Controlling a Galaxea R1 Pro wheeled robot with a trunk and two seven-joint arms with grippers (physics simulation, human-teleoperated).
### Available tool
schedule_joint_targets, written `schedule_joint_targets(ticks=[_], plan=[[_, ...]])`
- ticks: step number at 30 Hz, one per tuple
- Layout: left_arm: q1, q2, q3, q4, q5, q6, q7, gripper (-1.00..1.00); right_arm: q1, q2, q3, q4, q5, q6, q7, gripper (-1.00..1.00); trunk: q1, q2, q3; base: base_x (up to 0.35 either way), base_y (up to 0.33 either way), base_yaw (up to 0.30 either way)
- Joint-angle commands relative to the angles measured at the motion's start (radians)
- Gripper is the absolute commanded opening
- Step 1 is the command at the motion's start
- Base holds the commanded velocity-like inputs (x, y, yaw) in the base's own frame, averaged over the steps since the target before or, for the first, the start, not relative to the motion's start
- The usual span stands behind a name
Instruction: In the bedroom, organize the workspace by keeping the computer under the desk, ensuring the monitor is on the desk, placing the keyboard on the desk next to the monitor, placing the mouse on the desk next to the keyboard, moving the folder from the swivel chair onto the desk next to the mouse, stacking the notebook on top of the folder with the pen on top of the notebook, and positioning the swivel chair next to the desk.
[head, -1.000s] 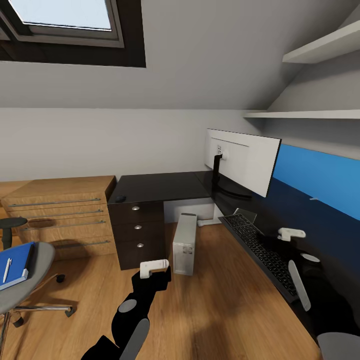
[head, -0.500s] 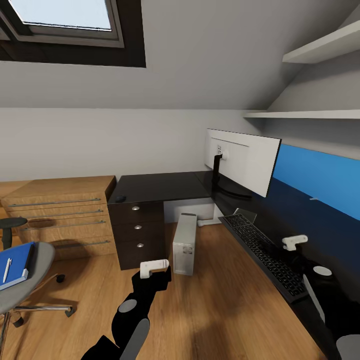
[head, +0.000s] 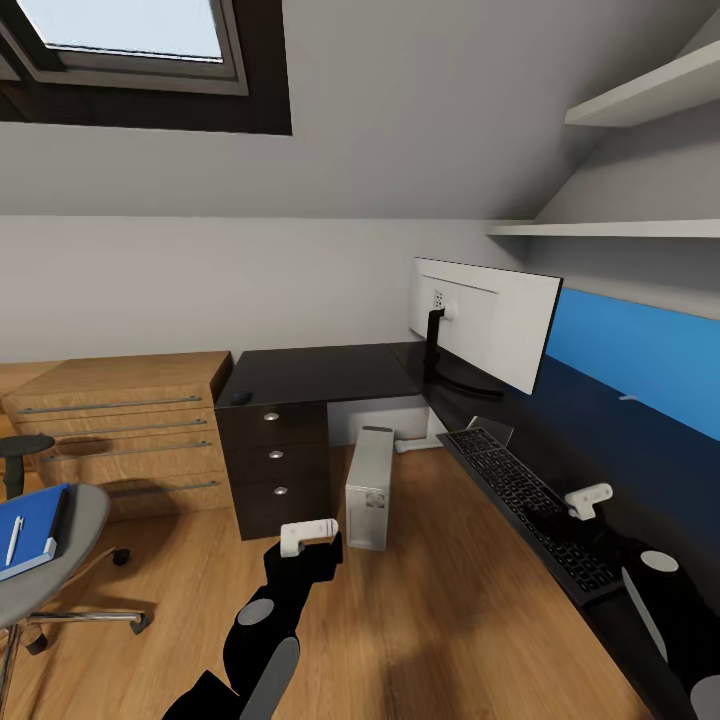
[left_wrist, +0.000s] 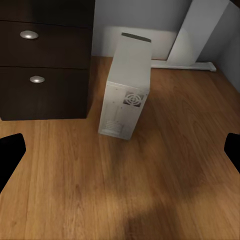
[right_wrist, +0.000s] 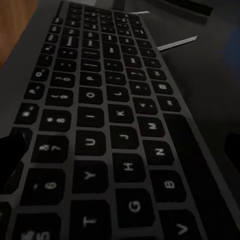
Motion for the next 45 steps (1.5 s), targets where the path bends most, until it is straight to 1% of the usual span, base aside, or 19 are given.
schedule_joint_targets(ticks=[1, 9, 16, 27, 31, 33, 34, 36, 37, 40, 45], plan=[[-0.001, 0.0, -0.001, -0.001, 0.01, 0.002, 0.009, 1.0, -0.001, 0.001, -0.004, -0.001, 0.01, 0.004, 0.007, 1.0, 0.0, -0.001, -0.001, 0.0, 0.0, 0.0], [-0.001, 0.0, -0.001, -0.001, 0.009, 0.002, 0.009, 1.0, -0.001, -0.001, -0.013, 0.0, 0.01, 0.017, 0.008, 1.0, 0.0, -0.001, -0.001, 0.0, 0.0, 0.0], [-0.001, 0.0, -0.001, -0.003, 0.01, 0.002, 0.008, 1.0, -0.001, 0.0, -0.069, 0.0, 0.009, 0.024, 0.009, 1.0, 0.0, -0.001, -0.001, 0.0, 0.0, 0.0], [-0.001, 0.0, -0.001, -0.003, 0.01, 0.002, 0.008, 1.0, -0.001, -0.001, -0.1, 0.0, 0.005, 0.025, 0.021, 1.0, 0.0, -0.001, -0.001, 0.0, 0.0, 0.0], [-0.001, 0.0, -0.001, -0.003, 0.01, 0.002, 0.008, 1.0, -0.001, 0.0, -0.123, -0.001, 0.004, 0.03, 0.034, 1.0, 0.0, -0.001, -0.001, 0.0, 0.0, 0.0], [-0.001, 0.0, -0.001, -0.003, 0.01, 0.003, 0.008, 1.0, -0.001, 0.0, -0.141, -0.001, 0.003, 0.046, 0.049, 1.0, 0.0, -0.001, -0.001, 0.0, 0.0, 0.0], [-0.001, 0.0, -0.001, -0.003, 0.01, 0.002, 0.008, 1.0, -0.001, 0.0, -0.188, -0.004, 0.002, 0.098, 0.088, 1.0, 0.0, -0.001, -0.001, 0.0, 0.0, 0.0], [-0.001, 0.0, -0.001, -0.003, 0.01, 0.002, 0.008, 1.0, -0.001, 0.0, -0.211, -0.011, 0.002, 0.124, 0.108, 1.0, 0.0, -0.001, -0.001, 0.0, 0.0, 0.0], [-0.001, 0.0, -0.001, -0.003, 0.01, 0.002, 0.008, 1.0, -0.001, 0.0, -0.23, -0.024, 0.002, 0.154, 0.125, 1.0, 0.0, -0.001, -0.001, 0.0, 0.0, 0.0], [-0.001, 0.0, -0.001, -0.003, 0.01, 0.002, 0.008, 1.0, -0.001, 0.0, -0.247, -0.049, 0.002, 0.201, 0.14, 1.0, 0.0, -0.001, -0.001, 0.0, 0.0, 0.0], [-0.001, 0.0, -0.001, -0.003, 0.01, 0.003, 0.008, 1.0, -0.001, 0.0, -0.258, -0.08, 0.004, 0.267, 0.152, 1.0, 0.0, -0.001, -0.001, 0.0, 0.0, 0.0]])
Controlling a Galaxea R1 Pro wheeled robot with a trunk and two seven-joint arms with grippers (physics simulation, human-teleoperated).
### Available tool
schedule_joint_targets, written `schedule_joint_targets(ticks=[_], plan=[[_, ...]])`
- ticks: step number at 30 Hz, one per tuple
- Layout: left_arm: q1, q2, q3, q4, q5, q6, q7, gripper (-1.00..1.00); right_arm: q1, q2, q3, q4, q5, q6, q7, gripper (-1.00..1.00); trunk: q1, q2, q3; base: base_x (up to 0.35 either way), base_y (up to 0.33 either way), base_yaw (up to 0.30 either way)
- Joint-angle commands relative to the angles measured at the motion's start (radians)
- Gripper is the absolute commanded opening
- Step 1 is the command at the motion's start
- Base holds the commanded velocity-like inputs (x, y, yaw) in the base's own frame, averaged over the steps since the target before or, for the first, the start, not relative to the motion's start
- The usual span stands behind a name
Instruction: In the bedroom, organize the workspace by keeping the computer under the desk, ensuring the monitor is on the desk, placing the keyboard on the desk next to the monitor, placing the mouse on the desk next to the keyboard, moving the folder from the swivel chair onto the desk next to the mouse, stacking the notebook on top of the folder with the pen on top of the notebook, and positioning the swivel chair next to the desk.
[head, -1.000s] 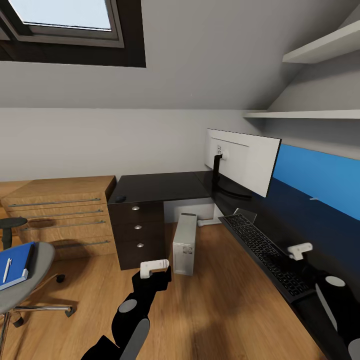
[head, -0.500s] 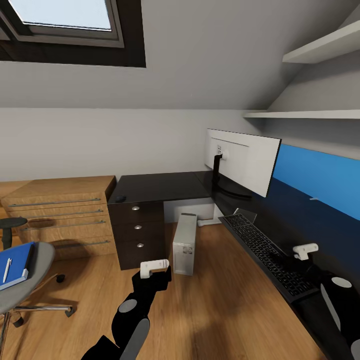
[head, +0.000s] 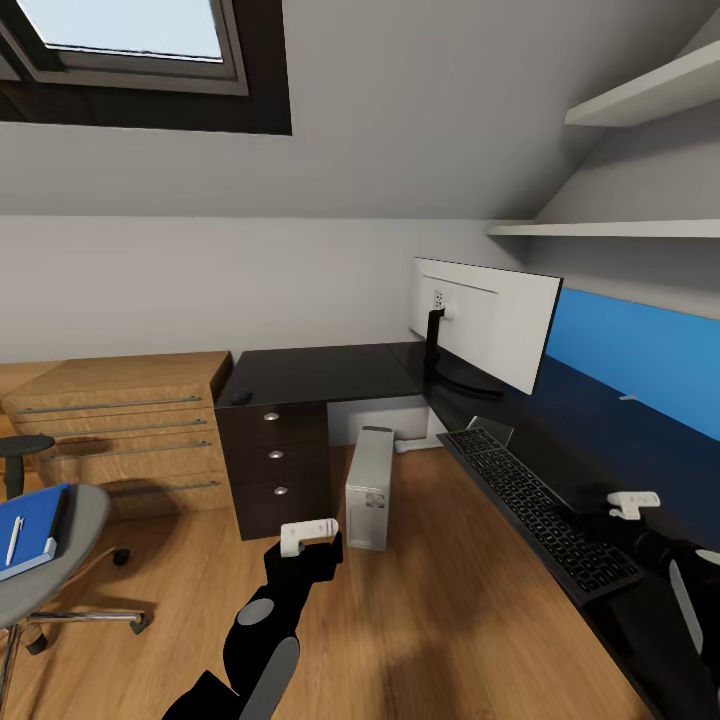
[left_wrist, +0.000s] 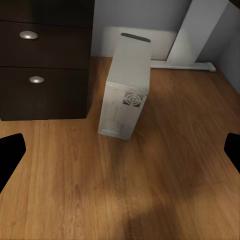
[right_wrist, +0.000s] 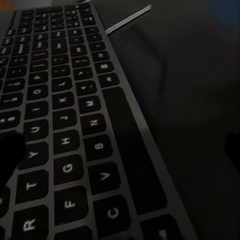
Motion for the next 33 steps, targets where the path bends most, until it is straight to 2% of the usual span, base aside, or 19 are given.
schedule_joint_targets(ticks=[1, 8, 15, 26, 29, 33], plan=[[-0.001, 0.0, -0.001, -0.001, 0.009, 0.002, 0.009, 1.0, -0.001, 0.001, -0.005, -0.005, 0.011, 0.013, 0.009, 1.0, 0.0, -0.001, -0.001, 0.0, 0.0, 0.0], [-0.001, -0.001, -0.005, -0.002, 0.008, 0.002, 0.01, 1.0, -0.001, 0.001, -0.007, -0.022, 0.014, 0.077, 0.013, 1.0, 0.0, -0.001, -0.001, 0.0, 0.0, 0.0], [-0.001, -0.002, -0.016, -0.004, 0.007, 0.001, 0.01, 1.0, -0.001, 0.001, -0.004, -0.024, 0.016, 0.102, 0.013, 1.0, 0.0, -0.001, -0.001, 0.0, 0.0, 0.0], [-0.001, -0.003, -0.081, -0.023, 0.006, 0.001, 0.021, 1.0, -0.001, 0.001, 0.0, -0.024, 0.025, 0.118, 0.012, 1.0, 0.0, -0.001, -0.001, 0.0, 0.0, 0.0], [-0.001, -0.004, -0.092, -0.025, 0.006, 0.001, 0.049, 1.0, -0.001, 0.003, 0.001, -0.024, 0.049, 0.121, 0.013, 1.0, 0.011, -0.022, -0.01, 0.0, 0.0, 0.0], [-0.001, -0.004, -0.099, -0.025, 0.006, 0.001, 0.063, 1.0, -0.001, 0.003, 0.002, -0.024, 0.06, 0.121, 0.013, 1.0, 0.027, -0.05, -0.023, 0.0, 0.0, 0.0]])
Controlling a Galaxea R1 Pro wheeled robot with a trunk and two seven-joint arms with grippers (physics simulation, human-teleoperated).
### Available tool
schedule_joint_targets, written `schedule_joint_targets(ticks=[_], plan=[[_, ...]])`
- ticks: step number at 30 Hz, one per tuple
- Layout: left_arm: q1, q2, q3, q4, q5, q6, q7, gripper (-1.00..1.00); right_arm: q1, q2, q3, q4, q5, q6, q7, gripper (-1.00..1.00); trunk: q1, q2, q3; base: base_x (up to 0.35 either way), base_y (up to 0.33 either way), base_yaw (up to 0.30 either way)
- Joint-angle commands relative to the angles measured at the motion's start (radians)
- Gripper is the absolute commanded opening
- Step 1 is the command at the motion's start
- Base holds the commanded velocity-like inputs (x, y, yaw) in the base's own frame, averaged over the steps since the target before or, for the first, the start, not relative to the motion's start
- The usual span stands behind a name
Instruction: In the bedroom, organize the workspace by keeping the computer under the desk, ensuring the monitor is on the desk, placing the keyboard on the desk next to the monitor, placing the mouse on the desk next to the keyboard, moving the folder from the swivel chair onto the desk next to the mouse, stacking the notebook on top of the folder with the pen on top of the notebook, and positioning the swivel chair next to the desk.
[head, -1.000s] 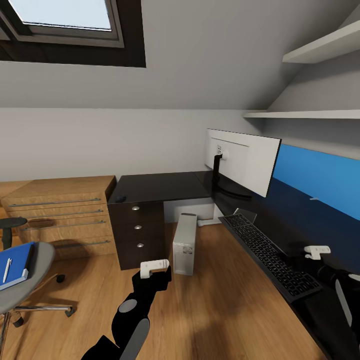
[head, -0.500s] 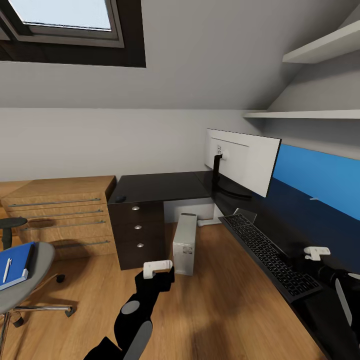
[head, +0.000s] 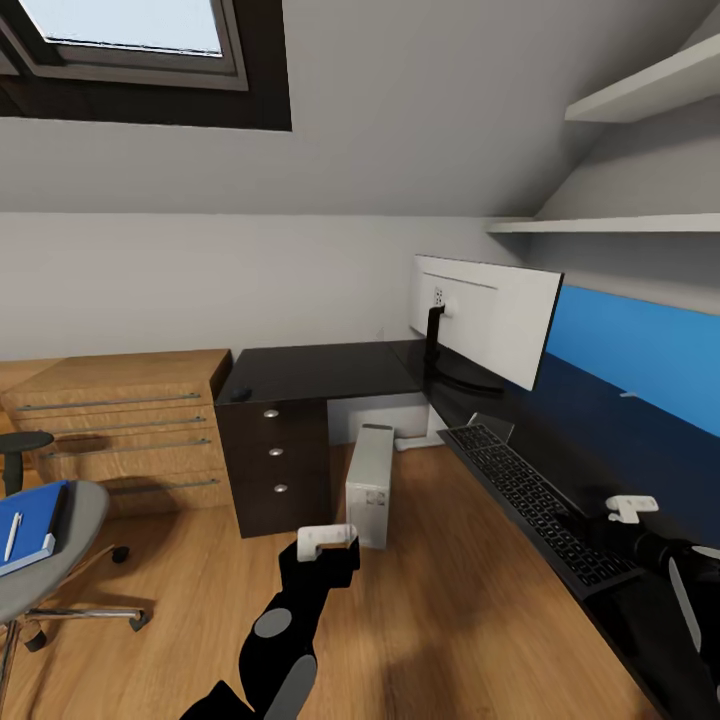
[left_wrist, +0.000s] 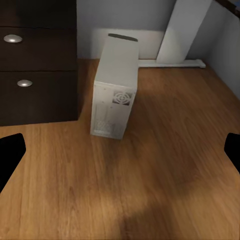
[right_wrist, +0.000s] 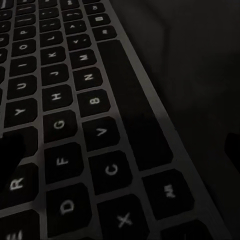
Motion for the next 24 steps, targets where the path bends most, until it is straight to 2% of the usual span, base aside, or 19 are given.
schedule_joint_targets(ticks=[1, 9, 15, 21, 24], plan=[[-0.001, 0.0, -0.002, -0.001, 0.009, 0.002, 0.01, 1.0, -0.001, 0.001, -0.003, -0.001, 0.01, 0.003, 0.009, 1.0, 0.0, -0.001, -0.001, 0.0, 0.0, 0.0], [-0.001, 0.0, -0.005, -0.001, 0.009, 0.002, 0.014, 1.0, -0.001, 0.001, -0.003, -0.001, 0.012, 0.003, 0.008, 1.0, 0.0, -0.001, -0.001, 0.0, 0.0, 0.0], [-0.001, 0.0, -0.005, -0.002, 0.009, 0.002, 0.015, 1.0, -0.001, 0.001, -0.003, -0.001, 0.013, 0.003, 0.008, 1.0, 0.023, -0.043, -0.02, 0.0, 0.0, 0.0], [-0.001, 0.0, -0.005, -0.002, 0.009, 0.002, 0.015, 1.0, -0.001, 0.002, -0.003, -0.001, 0.013, 0.003, 0.008, 1.0, 0.023, -0.043, -0.02, 0.0, 0.0, 0.0], [-0.001, 0.0, -0.005, -0.002, 0.009, 0.002, 0.015, 1.0, -0.001, 0.002, -0.003, -0.001, 0.013, 0.003, 0.008, 1.0, 0.035, -0.064, -0.029, 0.0, 0.0, 0.0]])
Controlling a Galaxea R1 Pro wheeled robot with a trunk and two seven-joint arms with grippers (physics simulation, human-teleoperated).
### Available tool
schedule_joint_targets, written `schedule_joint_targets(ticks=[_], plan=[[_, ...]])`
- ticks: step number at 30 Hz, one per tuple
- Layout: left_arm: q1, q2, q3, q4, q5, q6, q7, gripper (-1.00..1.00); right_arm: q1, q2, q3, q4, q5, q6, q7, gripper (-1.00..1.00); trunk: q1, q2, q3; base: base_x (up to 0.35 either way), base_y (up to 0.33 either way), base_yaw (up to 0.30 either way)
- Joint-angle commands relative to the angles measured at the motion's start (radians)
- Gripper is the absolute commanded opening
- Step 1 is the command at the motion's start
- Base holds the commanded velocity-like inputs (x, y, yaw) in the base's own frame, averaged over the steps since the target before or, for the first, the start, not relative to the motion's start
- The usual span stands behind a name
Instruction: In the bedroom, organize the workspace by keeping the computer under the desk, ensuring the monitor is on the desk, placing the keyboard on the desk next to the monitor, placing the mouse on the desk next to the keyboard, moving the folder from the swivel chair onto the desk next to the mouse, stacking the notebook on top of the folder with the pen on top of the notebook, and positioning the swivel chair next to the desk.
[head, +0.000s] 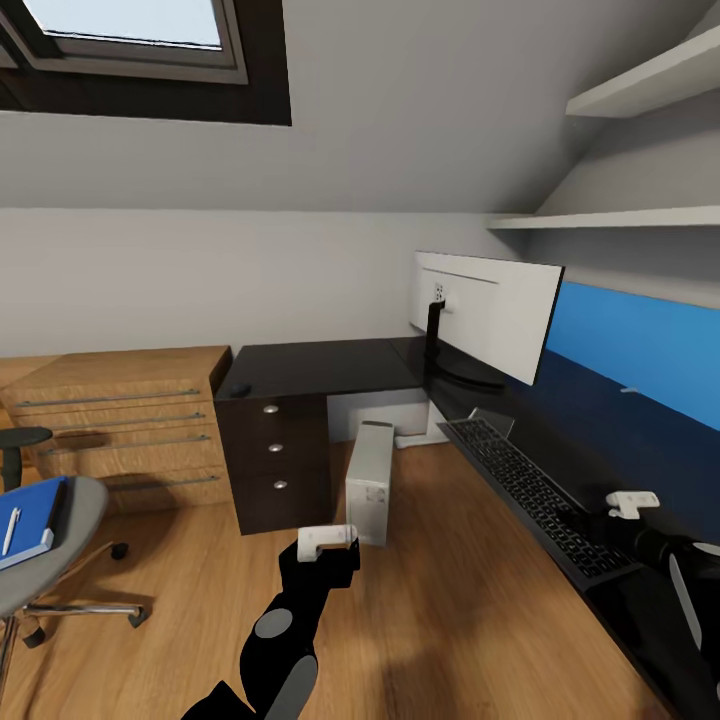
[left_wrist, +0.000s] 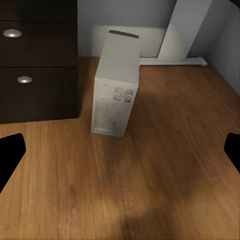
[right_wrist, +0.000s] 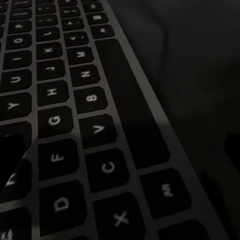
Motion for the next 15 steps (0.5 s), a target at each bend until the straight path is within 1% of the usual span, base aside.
schedule_joint_targets(ticks=[1, 15], plan=[[-0.001, 0.0, -0.002, -0.001, 0.009, 0.002, 0.009, 1.0, 0.0, 0.001, -0.002, 0.023, 0.017, 0.002, 0.009, 1.0, 0.004, -0.008, -0.004, 0.0, 0.0, 0.0], [-0.001, 0.006, 0.001, 0.002, 0.01, 0.002, 0.006, 1.0, 0.0, 0.001, -0.002, 0.023, 0.019, 0.001, 0.008, 1.0, 0.004, -0.008, -0.004, 0.0, 0.0, 0.0]])
